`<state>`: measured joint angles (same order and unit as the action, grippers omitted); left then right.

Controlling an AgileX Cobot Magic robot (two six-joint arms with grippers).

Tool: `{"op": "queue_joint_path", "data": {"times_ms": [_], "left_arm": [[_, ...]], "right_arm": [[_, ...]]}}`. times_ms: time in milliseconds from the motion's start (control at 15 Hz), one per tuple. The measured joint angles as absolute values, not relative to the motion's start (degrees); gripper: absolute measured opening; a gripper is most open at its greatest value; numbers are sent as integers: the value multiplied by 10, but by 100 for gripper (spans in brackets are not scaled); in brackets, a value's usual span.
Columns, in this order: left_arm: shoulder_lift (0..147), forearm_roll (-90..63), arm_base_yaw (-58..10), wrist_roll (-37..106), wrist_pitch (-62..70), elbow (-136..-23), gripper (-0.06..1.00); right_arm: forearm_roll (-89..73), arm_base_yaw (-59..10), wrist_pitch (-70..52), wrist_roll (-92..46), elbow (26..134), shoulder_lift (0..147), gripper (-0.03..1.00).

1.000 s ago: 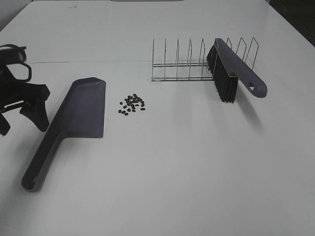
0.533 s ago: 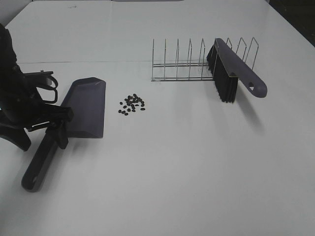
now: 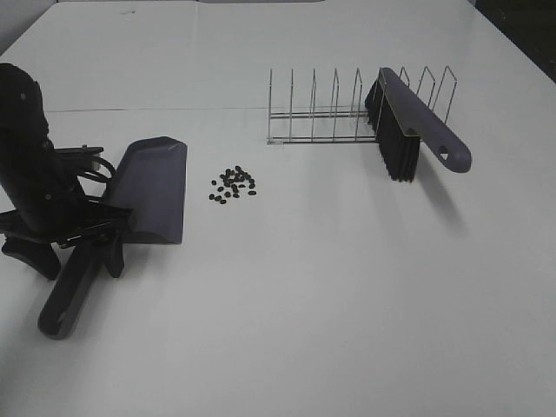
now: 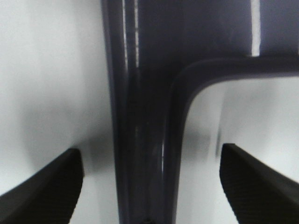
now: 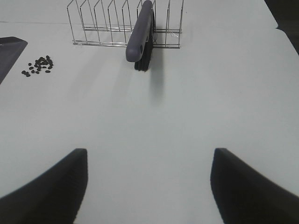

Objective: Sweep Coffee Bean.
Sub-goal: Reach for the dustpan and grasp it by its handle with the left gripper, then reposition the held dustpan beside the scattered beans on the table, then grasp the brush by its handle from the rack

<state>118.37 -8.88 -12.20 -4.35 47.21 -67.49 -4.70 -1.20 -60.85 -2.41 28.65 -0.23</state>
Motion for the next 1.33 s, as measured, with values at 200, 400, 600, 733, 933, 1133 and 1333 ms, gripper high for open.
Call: {"op": "queue_joint_path", "data": {"times_ms": [200,400,600,733,933,1133,1333], "left_arm": [[1184,-83,-122,-44,469,-676,64],[1187,-84,-122,-44,460,-676,34],[1187,-84,-122,-45,455,-676,35],[1181,-84,-122,-54,453,-675,35],[1143,-78,-122,-65,451,-674,35],[1111,-72,-122,-67,456,-674,35],[1111,-69,-122,-67,464,-674,35]], "right_arm": [[-47,-12,-608,-24,286,-2,65],[-47,-12,-608,-24,286,-2,65],[-47,-12,-608,-24,286,-2,65],[-47,-12,-608,-24,286,-2,65],[-47,-12,-608,-24,286,-2,65],[-47,-12,-608,-24,285,-2,65],[-47,-12,-595,-25,292,23,64]]}}
